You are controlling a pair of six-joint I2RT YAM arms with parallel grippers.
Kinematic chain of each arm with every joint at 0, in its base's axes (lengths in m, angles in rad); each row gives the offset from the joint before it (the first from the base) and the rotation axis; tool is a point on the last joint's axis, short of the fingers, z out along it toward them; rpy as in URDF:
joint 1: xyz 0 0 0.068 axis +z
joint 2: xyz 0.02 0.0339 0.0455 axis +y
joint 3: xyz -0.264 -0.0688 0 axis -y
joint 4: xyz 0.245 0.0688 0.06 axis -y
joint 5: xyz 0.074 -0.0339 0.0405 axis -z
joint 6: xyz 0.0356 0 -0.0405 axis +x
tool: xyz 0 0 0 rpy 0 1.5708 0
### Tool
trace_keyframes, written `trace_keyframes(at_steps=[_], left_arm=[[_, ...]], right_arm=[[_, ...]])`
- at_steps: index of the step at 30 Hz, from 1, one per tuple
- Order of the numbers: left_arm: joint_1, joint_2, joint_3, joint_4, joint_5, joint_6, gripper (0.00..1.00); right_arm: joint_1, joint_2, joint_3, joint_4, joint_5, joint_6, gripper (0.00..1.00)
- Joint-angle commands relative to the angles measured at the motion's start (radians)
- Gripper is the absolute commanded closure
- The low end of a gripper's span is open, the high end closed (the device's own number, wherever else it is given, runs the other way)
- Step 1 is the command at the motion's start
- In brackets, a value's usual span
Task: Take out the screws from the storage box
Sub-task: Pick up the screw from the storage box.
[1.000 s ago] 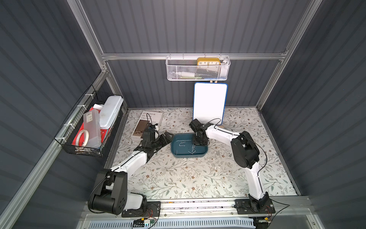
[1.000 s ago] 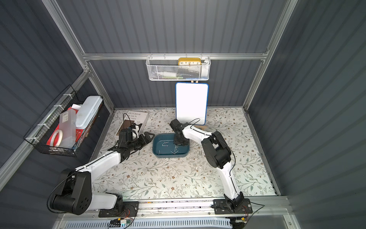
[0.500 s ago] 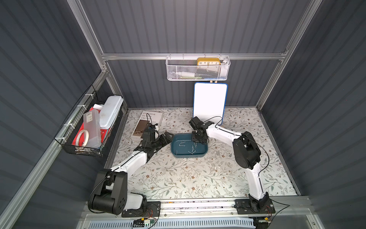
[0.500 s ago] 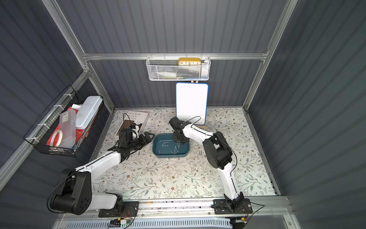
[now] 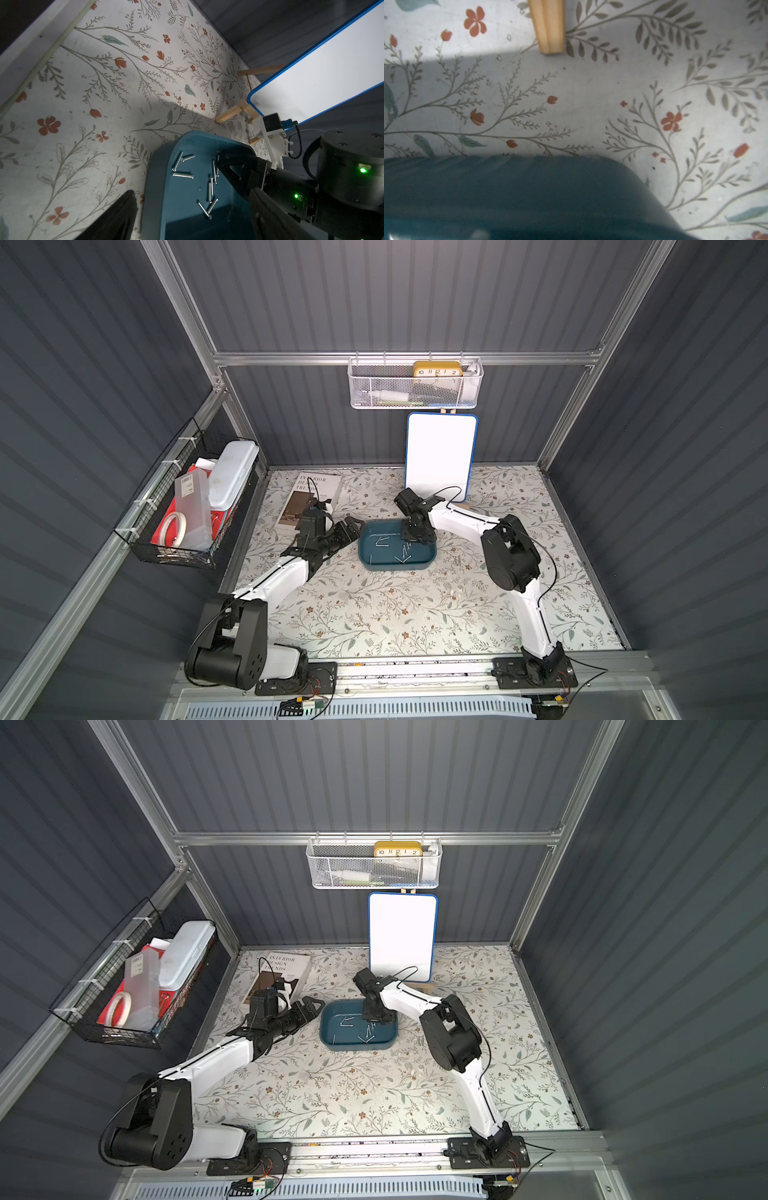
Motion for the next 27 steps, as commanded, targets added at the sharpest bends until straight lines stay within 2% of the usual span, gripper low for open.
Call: trace_keyframes(at_steps=[1,9,27], left_arm=[[-0.004,0.003,-0.006,-0.005,-0.009,0.011,0.12],[-0.003,-0.007,-0.008,-0.013,-0.017,0.009,0.12],[-0.004,0.005,-0.008,-0.001,-0.007,0.012,0.11]], right_arm=[[0.011,0.048,0.02,-0.074,0.031,-0.022,0.75],[0.02,0.06,0.036,-0.111,0.057,-0.013,0.75],[0.009,0.043,0.002,-0.1,0.001,-0.011,0.91]])
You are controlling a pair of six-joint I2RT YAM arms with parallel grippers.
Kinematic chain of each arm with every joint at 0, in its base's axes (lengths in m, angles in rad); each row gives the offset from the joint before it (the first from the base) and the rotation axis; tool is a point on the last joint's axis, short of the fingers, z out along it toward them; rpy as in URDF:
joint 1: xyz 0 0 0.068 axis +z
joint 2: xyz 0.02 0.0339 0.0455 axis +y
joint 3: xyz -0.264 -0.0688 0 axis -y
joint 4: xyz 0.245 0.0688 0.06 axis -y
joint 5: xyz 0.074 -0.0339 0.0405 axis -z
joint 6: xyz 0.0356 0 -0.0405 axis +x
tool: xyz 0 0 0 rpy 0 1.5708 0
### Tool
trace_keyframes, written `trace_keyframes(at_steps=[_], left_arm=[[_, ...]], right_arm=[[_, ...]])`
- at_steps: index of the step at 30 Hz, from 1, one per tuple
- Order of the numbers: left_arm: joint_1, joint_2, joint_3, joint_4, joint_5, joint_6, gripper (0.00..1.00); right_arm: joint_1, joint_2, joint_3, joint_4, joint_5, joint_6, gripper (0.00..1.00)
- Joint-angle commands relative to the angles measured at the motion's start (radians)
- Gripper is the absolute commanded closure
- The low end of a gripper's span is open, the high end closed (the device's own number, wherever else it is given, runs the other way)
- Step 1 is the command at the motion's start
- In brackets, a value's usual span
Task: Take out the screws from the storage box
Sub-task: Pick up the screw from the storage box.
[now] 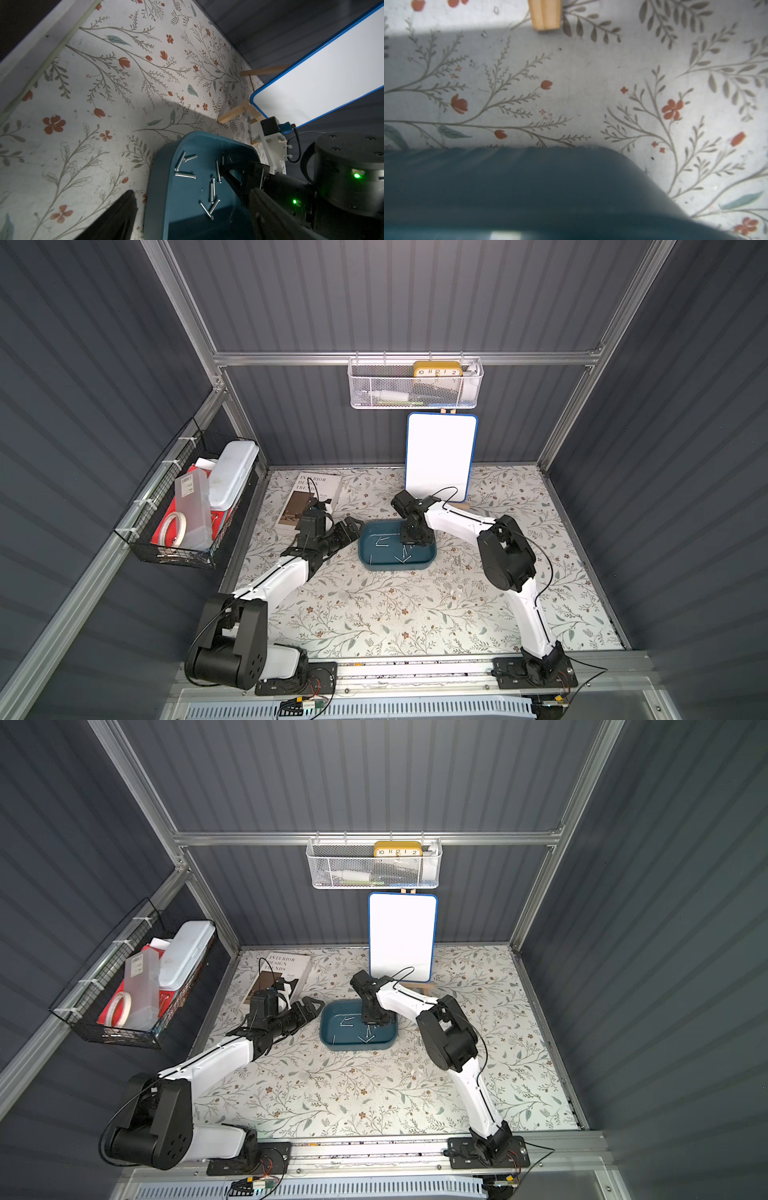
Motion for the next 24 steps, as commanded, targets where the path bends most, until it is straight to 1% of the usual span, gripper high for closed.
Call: trace_keyframes(at_steps=[1,3,6,12,16,20,24], left_arm=[[-0.004,0.007,-0.01,0.006,0.005,0.015,0.12],[-0.004,0.025,0.004,-0.006,0.022,0.037,0.11],[-0.004,0.042,0.026,-0.027,-0.02,0.054,0.11],[-0.004,0.051,0.018,0.0,0.001,0.012,0.11],[-0.004,0.041,0.04,-0.022,-0.015,0.014,0.09],[-0.004,0.022,0.058,-0.045,-0.036,0.01,0.06],[-0.004,0.01,0.056,-0.045,-0.056,-0.023,0.03]], right_arm=[[-0.009,0.023,-0.03,-0.029,-0.022,-0.008,0.91],[-0.021,0.033,-0.022,-0.034,-0.048,-0.007,0.92],[-0.027,0.03,-0.028,-0.041,-0.056,-0.015,0.92],[-0.027,0.012,-0.071,-0.001,-0.07,-0.017,0.92],[-0.026,0.023,-0.069,0.01,-0.107,-0.016,0.93],[-0.025,0.014,-0.069,0.025,-0.1,-0.019,0.93],[-0.025,0.009,-0.051,0.02,-0.094,-0.031,0.94]])
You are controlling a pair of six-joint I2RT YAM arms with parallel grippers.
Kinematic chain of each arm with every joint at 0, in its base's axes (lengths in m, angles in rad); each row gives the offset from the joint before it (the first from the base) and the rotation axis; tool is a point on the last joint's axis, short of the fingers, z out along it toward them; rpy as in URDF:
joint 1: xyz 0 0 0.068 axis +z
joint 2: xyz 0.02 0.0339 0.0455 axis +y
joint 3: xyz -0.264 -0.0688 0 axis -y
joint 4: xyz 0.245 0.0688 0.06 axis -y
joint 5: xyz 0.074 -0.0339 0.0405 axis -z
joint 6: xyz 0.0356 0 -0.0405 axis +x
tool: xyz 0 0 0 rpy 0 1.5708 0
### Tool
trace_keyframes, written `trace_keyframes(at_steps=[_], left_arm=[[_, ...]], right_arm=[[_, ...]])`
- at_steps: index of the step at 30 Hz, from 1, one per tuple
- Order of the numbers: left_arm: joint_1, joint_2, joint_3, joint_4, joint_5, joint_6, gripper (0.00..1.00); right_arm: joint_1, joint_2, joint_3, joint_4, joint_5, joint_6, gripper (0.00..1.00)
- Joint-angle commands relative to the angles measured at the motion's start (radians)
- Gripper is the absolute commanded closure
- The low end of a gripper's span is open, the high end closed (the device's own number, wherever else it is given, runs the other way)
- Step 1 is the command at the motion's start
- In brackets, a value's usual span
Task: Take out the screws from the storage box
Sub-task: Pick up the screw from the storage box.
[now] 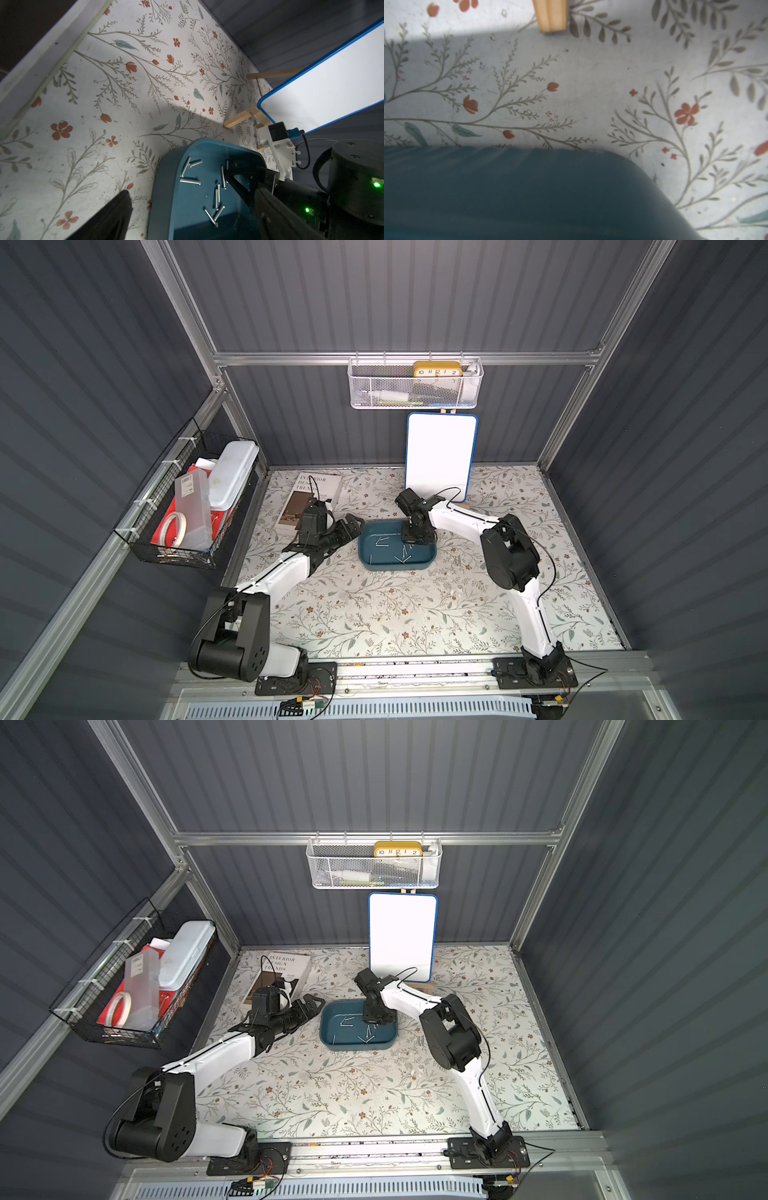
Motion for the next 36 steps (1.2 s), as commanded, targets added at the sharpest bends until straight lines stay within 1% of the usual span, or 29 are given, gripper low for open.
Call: trace_keyframes(at_steps=[1,7,10,14,17,20,23,31,36], left_arm=[[-0.004,-0.029,0.02,-0.024,-0.026,-0.026,0.03],[-0.004,-0.053,0.007,-0.042,-0.089,-0.024,0.02],[-0.004,-0.068,-0.001,-0.042,-0.105,-0.027,0.01],[-0.004,-0.074,-0.011,-0.026,-0.101,-0.045,0.01],[-0.004,-0.084,-0.005,-0.024,-0.098,-0.04,0.01],[-0.004,-0.1,-0.033,0.019,-0.084,-0.044,0.01],[-0.004,-0.087,-0.035,0.044,-0.069,-0.03,0.01],[-0.004,-0.063,-0.036,0.021,-0.097,-0.022,0.01],[-0.004,-0.063,-0.035,0.02,-0.096,-0.019,0.01]], right_arm=[[0.001,0.03,-0.013,-0.027,-0.014,-0.021,0.94],[0.003,0.036,-0.012,-0.013,-0.042,-0.025,0.94],[0.007,0.023,-0.015,-0.023,-0.021,-0.035,0.95],[0.008,0.001,-0.018,-0.034,-0.028,-0.039,0.95],[0.015,-0.023,-0.007,-0.058,-0.009,-0.043,0.95],[0.017,-0.058,-0.001,-0.073,-0.002,-0.036,0.95],[0.02,-0.094,0.001,-0.077,0.001,-0.039,0.95],[0.025,-0.1,0.015,-0.093,0.003,-0.042,0.95],[0.027,-0.131,0.028,-0.126,0.037,-0.053,0.95]])
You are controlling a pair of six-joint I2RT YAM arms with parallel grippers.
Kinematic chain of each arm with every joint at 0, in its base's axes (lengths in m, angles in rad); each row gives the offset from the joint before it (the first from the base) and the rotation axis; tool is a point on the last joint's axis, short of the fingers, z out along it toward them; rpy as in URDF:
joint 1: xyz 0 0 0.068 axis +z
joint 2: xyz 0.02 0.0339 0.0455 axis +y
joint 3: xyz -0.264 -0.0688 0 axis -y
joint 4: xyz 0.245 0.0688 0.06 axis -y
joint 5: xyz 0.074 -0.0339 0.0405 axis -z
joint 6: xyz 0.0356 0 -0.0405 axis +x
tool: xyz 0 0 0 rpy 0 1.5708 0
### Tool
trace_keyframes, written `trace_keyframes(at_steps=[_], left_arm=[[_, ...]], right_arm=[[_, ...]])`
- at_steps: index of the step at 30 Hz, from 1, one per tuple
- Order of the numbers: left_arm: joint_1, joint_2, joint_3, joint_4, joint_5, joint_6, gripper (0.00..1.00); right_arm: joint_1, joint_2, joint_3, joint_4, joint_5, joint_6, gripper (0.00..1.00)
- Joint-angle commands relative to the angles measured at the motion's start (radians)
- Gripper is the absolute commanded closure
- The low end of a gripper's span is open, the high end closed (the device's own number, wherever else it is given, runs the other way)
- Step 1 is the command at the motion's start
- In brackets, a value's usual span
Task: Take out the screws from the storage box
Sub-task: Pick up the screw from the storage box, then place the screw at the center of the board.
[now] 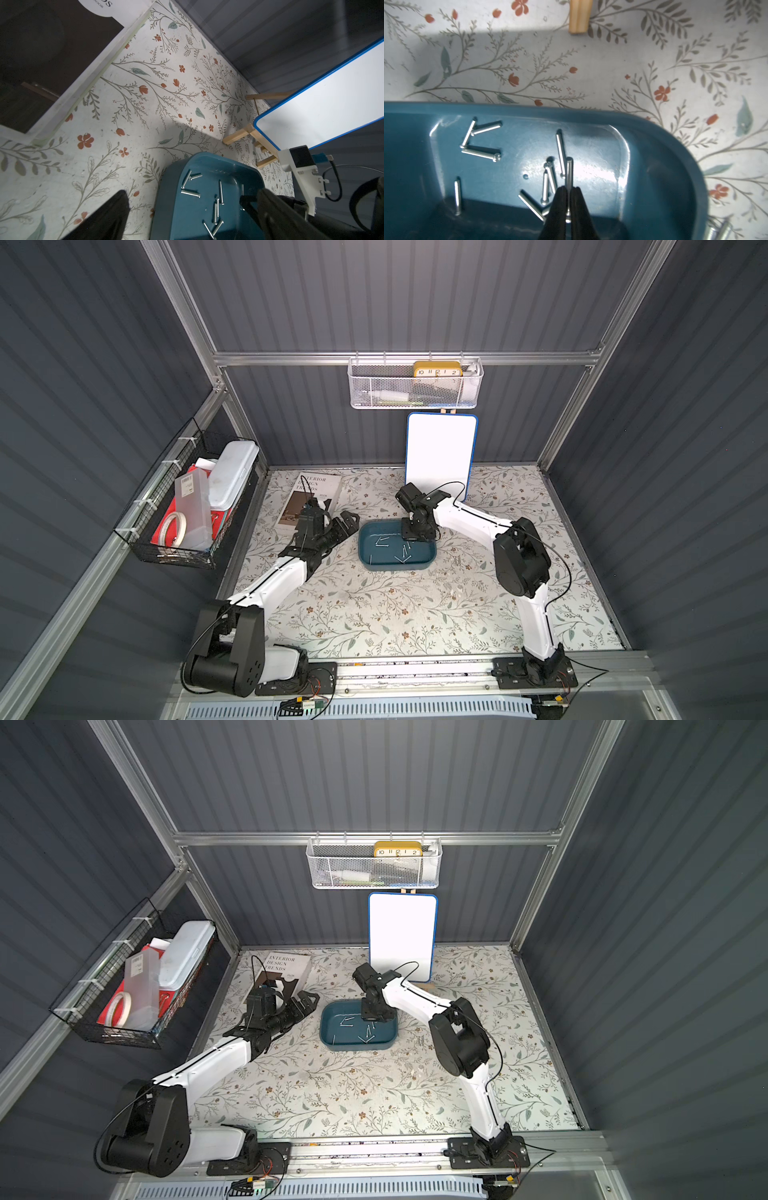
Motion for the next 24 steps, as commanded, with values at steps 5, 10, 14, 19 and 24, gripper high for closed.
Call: trace_keyframes(at_steps=[5,10,14,19,24], left_arm=[[-0.004,0.04,0.023,0.004,0.011,0.023,0.01],[-0.004,0.035,0.032,0.0,0.015,0.044,0.01],[-0.004,0.019,0.036,-0.01,0.009,0.043,0.01],[-0.003,-0.025,0.002,-0.02,-0.004,0.027,0.01],[-0.004,-0.041,-0.016,0.003,0.027,0.014,0.01]], right_arm=[[0.004,-0.128,0.017,-0.076,0.069,-0.03,0.95],[-0.023,-0.255,-0.046,-0.107,0.088,-0.049,0.95],[-0.068,-0.378,-0.157,-0.134,0.11,-0.047,0.96],[-0.157,-0.56,-0.354,-0.142,0.145,-0.043,0.96],[-0.19,-0.655,-0.515,-0.066,0.15,-0.043,0.95]])
